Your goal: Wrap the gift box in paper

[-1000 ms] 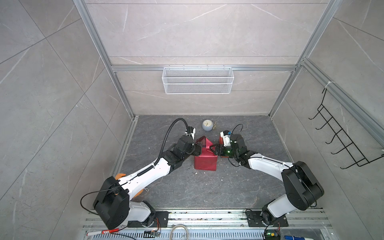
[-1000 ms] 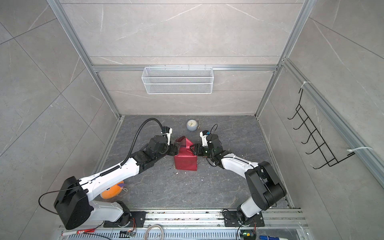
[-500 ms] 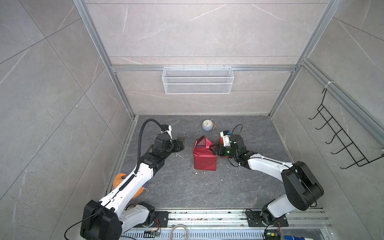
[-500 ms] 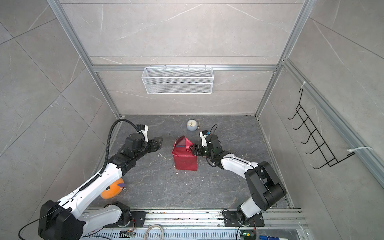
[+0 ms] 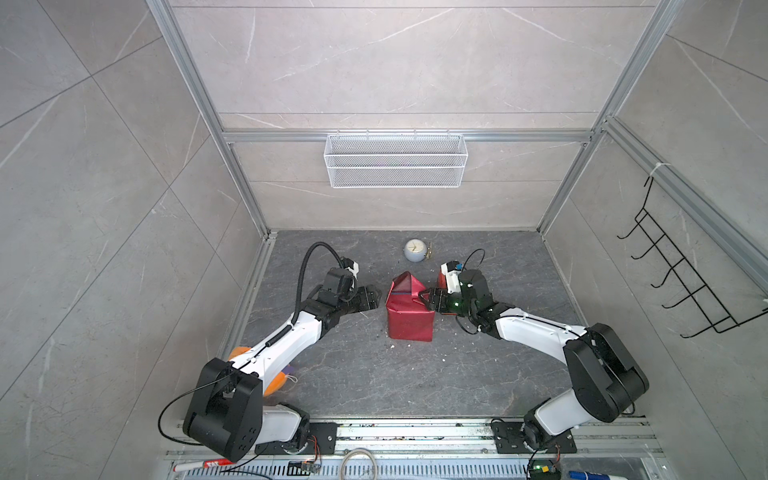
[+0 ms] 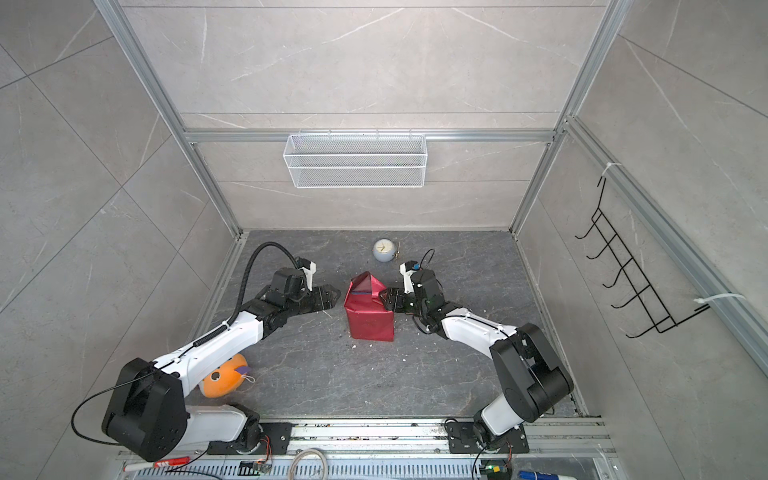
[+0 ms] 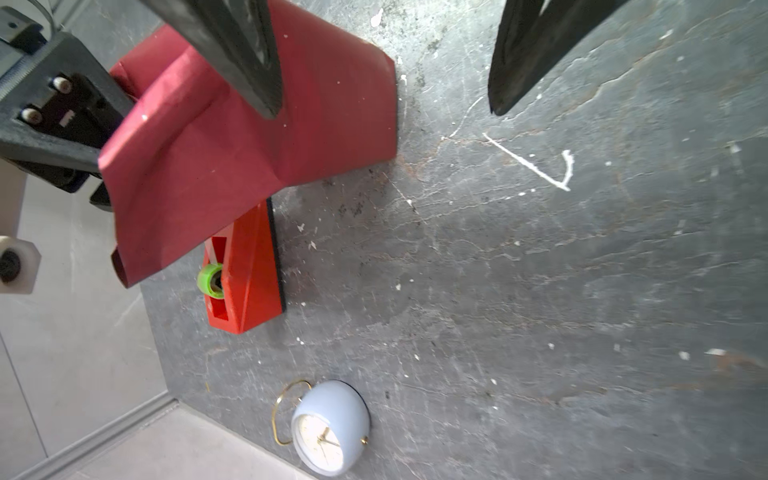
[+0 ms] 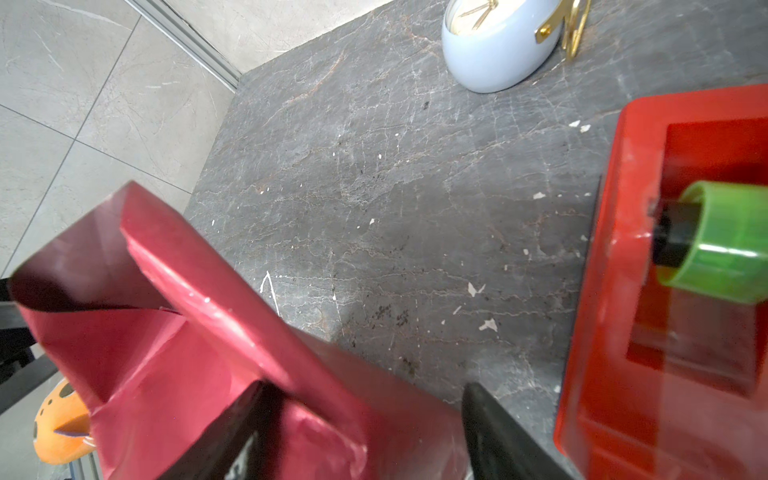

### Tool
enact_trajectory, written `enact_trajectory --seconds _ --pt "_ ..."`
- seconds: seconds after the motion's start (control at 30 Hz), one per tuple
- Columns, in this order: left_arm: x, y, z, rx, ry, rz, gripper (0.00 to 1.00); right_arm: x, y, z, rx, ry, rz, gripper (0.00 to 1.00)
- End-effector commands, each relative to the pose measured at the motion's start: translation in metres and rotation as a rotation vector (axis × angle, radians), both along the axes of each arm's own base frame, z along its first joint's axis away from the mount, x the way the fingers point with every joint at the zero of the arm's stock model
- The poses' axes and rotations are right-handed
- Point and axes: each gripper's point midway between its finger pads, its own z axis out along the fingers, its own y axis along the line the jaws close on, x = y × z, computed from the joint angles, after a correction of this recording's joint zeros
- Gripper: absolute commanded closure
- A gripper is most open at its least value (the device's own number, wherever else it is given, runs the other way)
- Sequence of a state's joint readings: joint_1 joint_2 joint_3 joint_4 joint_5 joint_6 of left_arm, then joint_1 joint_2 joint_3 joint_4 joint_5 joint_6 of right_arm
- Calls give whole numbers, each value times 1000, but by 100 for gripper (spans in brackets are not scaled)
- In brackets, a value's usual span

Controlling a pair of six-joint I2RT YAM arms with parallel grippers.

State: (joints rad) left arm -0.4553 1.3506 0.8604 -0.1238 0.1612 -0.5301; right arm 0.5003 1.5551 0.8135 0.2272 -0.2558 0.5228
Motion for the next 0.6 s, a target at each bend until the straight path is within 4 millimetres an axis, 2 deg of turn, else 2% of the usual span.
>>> enact_trajectory --seconds 0.0,0.2,0.37,0.57 --pt "7 -21 25 -82 -52 -57 20 -26 -8 -35 -97 107 28 22" --pt "3 -30 23 -112 -48 -89 20 -27 -9 -34 -102 104 27 18" --pt "-2 -28 18 -110 -39 -74 21 -27 -8 -34 -100 104 30 17" --pt "-2 0 7 -43 -30 64 22 -28 -8 -33 -101 104 32 17"
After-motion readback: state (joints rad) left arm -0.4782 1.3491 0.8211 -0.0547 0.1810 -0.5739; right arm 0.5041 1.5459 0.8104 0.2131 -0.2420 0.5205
